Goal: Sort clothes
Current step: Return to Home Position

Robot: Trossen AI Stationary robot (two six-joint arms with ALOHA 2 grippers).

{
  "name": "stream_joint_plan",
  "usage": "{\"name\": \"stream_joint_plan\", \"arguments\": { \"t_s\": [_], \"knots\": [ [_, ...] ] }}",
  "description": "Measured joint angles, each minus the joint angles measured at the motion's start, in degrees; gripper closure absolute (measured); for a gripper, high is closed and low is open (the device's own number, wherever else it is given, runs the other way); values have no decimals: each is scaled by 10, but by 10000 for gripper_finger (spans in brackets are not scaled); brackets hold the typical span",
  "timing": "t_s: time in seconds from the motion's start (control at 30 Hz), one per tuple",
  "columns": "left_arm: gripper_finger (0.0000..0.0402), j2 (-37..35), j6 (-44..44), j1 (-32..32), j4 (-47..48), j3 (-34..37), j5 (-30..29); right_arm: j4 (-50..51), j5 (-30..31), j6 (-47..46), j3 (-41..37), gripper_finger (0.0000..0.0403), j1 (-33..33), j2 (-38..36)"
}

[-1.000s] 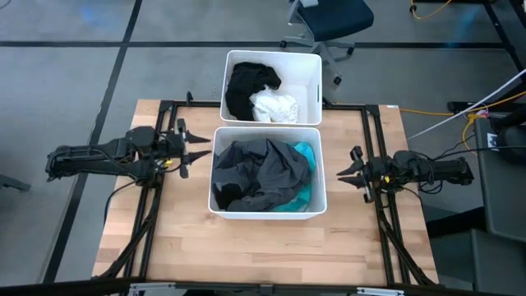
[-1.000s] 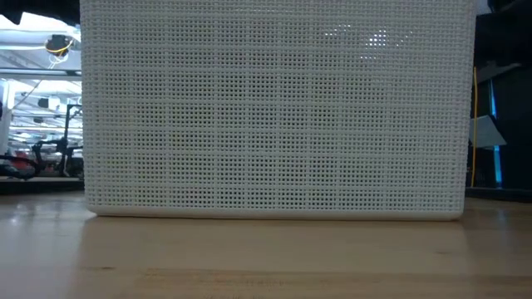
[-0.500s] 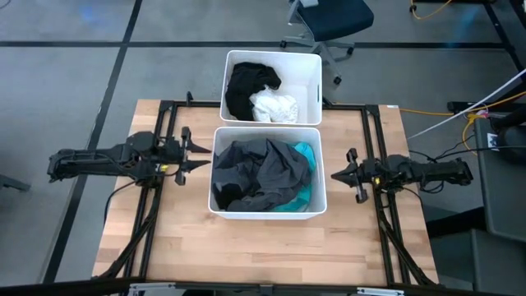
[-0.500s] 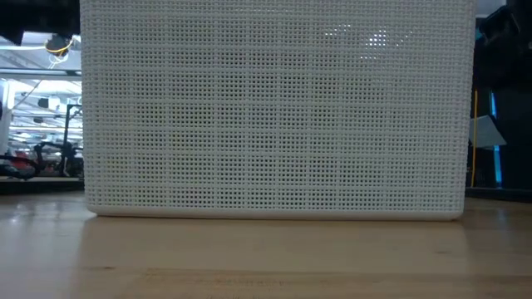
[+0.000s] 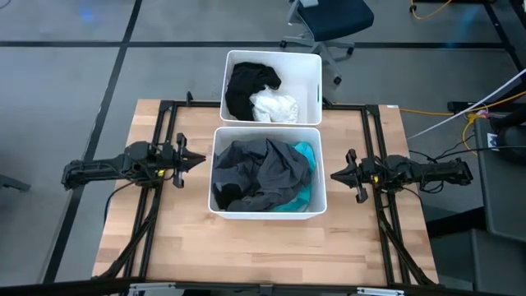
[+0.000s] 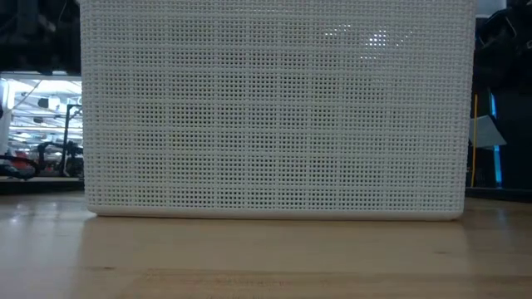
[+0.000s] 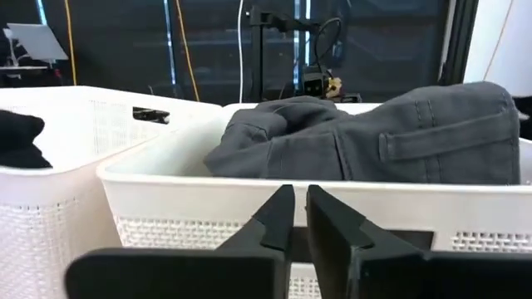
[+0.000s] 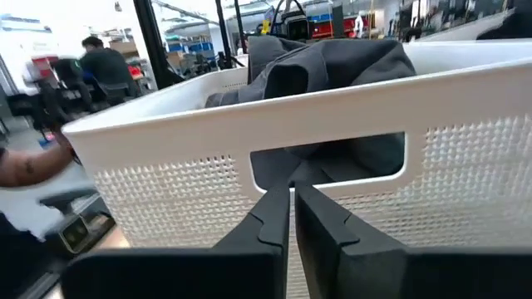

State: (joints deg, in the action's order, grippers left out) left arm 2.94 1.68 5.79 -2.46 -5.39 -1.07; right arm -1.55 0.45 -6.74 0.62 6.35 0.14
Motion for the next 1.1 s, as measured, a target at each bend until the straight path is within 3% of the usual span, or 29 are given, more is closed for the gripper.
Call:
{"name": "stream_joint_plan", "arguments": {
  "t_s": [0.3, 0.6, 1.1],
  "knots": [
    [400, -28, 12, 0, 29, 23, -11, 3, 0, -46, -1, 377, 0, 0],
    [399, -27, 7, 0, 88, 22, -11, 6, 0, -46, -1, 377, 0, 0],
    [398, -26, 17, 0, 90, 22, -11, 7, 0, -45, -2, 377, 0, 0]
  ]
}}
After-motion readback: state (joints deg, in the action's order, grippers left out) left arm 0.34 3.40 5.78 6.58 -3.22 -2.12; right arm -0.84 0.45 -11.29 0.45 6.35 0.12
